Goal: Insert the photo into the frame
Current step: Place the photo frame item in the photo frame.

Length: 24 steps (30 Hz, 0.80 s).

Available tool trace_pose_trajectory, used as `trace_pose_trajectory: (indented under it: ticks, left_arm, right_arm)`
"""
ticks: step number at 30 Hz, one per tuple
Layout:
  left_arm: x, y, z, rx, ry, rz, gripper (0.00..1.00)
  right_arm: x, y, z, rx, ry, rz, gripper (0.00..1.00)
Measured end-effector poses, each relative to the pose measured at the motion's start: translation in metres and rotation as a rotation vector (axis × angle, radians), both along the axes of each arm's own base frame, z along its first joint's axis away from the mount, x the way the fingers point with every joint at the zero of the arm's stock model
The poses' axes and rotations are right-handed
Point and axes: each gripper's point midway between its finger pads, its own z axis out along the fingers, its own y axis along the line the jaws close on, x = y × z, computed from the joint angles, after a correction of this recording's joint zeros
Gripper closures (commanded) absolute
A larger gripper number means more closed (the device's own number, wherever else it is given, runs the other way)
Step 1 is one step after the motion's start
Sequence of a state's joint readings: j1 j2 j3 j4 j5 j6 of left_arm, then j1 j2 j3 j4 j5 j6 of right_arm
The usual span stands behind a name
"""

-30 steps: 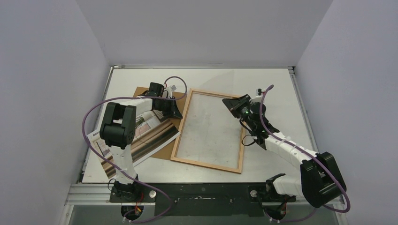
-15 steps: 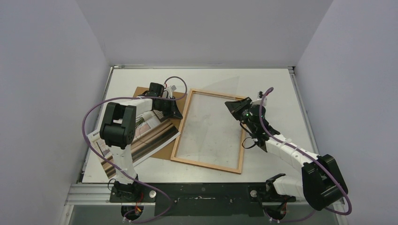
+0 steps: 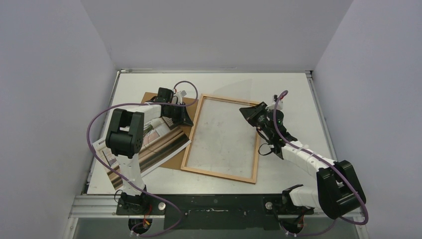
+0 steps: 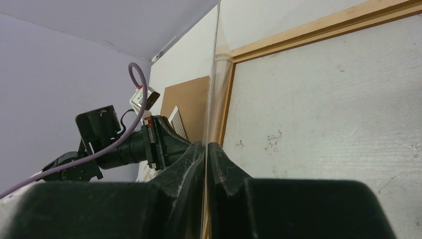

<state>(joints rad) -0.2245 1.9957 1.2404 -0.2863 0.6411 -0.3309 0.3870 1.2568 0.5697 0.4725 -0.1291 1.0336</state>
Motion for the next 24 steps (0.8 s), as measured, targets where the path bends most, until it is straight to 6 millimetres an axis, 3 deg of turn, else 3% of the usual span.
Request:
trace_pose_trajectory:
  ticks: [24]
  left_arm:
    - [0.0004,0.0011,-0.0001,0.000,0.000,0.001,1.00]
  right_arm:
    - [-0.0024,-0.0004,-0.0003,-0.076,-0.038,0.027,0.94]
